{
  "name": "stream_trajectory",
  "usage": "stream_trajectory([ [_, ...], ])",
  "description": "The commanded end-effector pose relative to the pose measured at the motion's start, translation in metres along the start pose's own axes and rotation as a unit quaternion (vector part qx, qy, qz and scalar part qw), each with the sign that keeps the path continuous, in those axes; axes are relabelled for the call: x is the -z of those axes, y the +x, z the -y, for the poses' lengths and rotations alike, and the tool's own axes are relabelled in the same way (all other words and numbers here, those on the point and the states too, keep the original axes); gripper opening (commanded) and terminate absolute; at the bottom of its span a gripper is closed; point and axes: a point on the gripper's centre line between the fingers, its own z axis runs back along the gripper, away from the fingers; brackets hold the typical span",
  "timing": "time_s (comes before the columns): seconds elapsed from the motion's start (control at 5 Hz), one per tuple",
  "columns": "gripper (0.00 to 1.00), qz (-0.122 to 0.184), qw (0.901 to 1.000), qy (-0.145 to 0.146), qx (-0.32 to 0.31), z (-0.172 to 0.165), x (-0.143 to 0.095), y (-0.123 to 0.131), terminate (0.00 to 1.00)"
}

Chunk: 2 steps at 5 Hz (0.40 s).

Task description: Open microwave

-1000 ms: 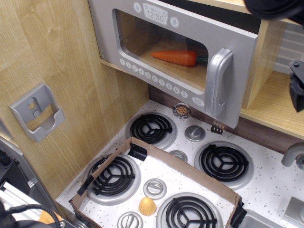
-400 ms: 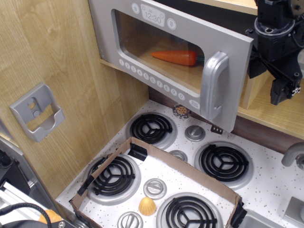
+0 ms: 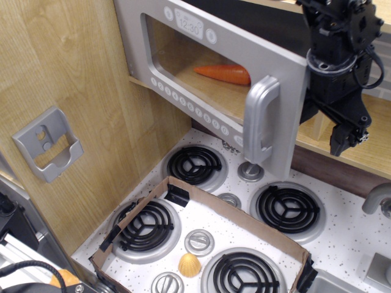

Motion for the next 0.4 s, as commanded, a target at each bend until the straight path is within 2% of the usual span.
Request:
stream_trajectory([
  [0.0, 1.0, -0.011, 0.9981, 0.022, -0.056, -0.012, -0.025, -0.038, 0.0],
  [0.2, 1.0, -0.024, 0.9972, 0.022, -0.067, -0.025, -0.03, -0.056, 1.0],
])
